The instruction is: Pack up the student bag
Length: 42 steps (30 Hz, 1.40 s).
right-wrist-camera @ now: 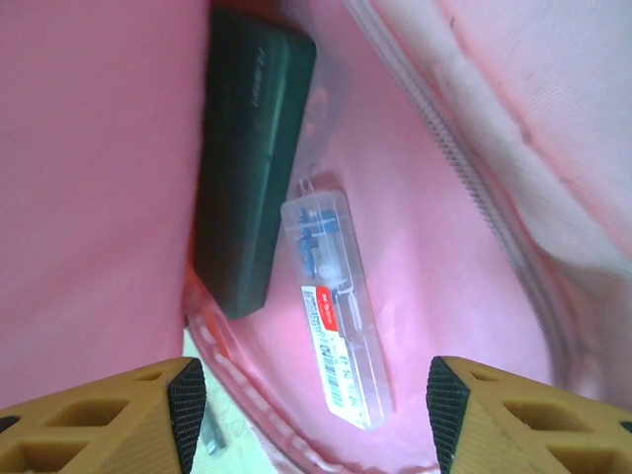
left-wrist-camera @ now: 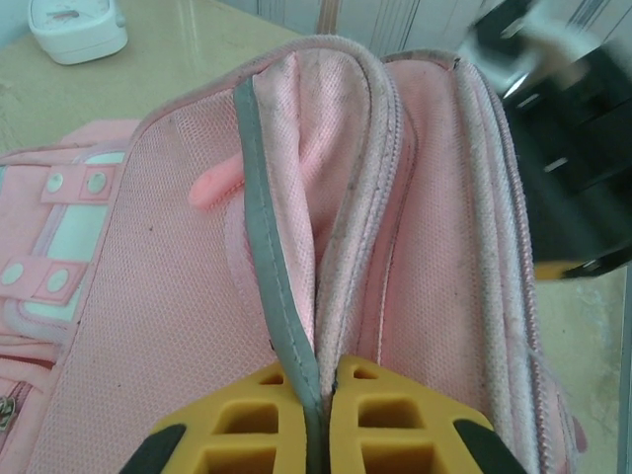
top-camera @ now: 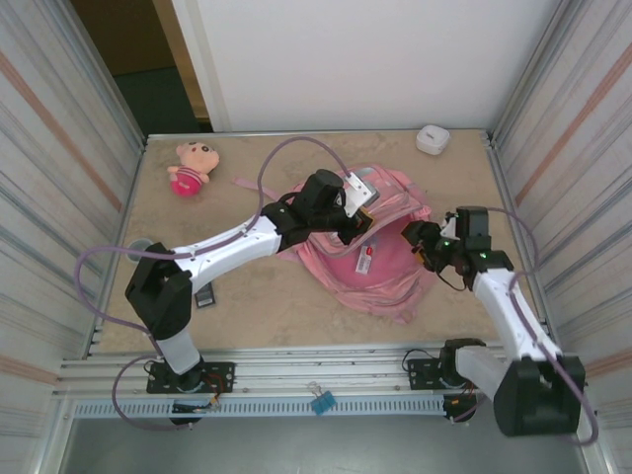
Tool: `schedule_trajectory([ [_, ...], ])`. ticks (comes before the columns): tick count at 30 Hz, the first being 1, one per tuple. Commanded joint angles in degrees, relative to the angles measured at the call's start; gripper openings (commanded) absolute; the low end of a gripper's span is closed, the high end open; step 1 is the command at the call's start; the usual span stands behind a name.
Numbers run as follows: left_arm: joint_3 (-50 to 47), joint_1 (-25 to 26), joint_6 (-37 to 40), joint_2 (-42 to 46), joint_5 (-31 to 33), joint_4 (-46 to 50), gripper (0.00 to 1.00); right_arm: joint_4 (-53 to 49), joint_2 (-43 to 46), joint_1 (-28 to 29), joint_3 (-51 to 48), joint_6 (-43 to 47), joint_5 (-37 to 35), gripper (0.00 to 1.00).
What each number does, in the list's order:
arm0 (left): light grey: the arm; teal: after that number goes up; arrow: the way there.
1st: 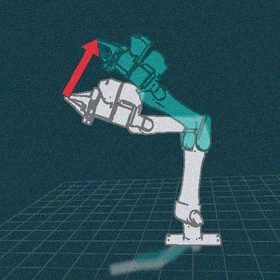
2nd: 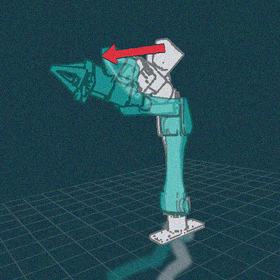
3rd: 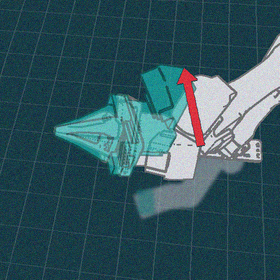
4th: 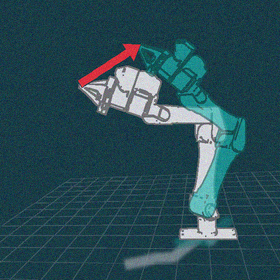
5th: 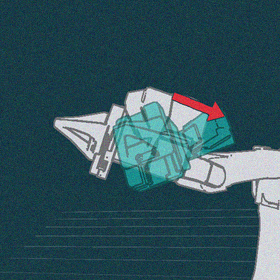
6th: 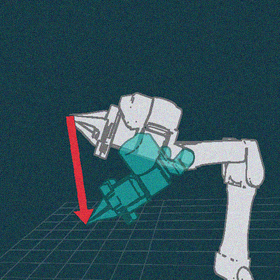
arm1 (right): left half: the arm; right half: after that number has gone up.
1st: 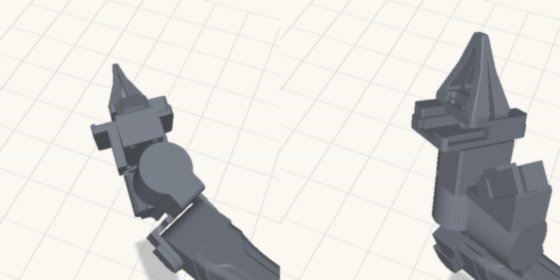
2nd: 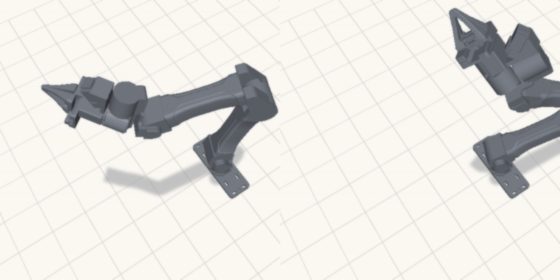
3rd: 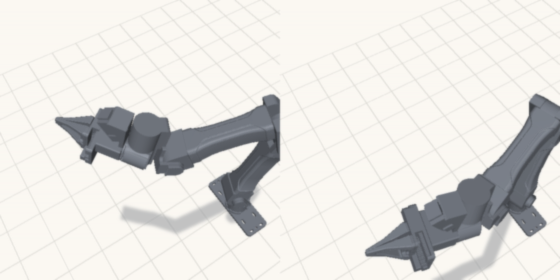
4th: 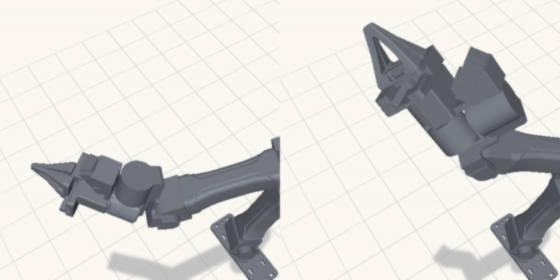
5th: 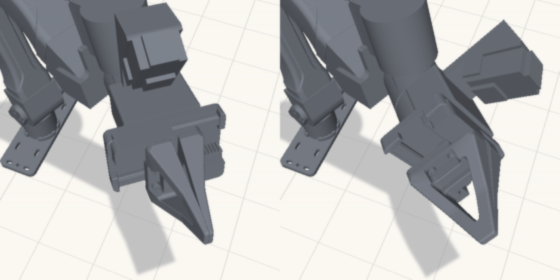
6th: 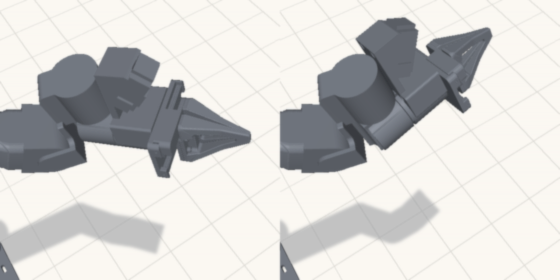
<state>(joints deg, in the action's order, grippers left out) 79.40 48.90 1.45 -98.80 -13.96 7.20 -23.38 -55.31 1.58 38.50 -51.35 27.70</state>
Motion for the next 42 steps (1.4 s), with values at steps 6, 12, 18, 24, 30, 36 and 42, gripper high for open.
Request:
schedule_trajectory([
  [6,-6.11,2.12,0.85,1.73,3.05,-3.84,0.13,-19.85,9.89,-7.18,8.07,13.66,-6.38,0.62],
  [12,-11.00,4.15,-3.42,-3.02,1.98,-6.35,0.48,-18.31,7.41,-4.89,11.94,15.58,-6.97,0.59],
  [18,-12.87,3.92,-9.56,-1.41,1.58,-7.15,0.71,-14.54,3.56,6.45,13.66,17.96,-14.08,0.59],
  [24,-14.93,0.25,-17.53,8.15,4.11,-0.44,0.84,-11.04,-1.04,16.72,17.22,25.06,-19.61,0.59],
  [30,-19.88,-7.10,-32.14,20.46,9.45,13.74,0.94,-5.99,-10.42,24.51,20.01,27.94,-20.80,0.59],
  [36,-29.72,-23.74,-47.51,30.24,4.99,26.82,0.99,-2.31,-20.91,30.41,24.52,28.75,-19.36,0.60],
  [42,-37.27,-36.34,-47.29,39.64,5.75,33.42,0.99,-3.18,-28.44,35.40,29.29,30.52,-19.71,0.61],
])
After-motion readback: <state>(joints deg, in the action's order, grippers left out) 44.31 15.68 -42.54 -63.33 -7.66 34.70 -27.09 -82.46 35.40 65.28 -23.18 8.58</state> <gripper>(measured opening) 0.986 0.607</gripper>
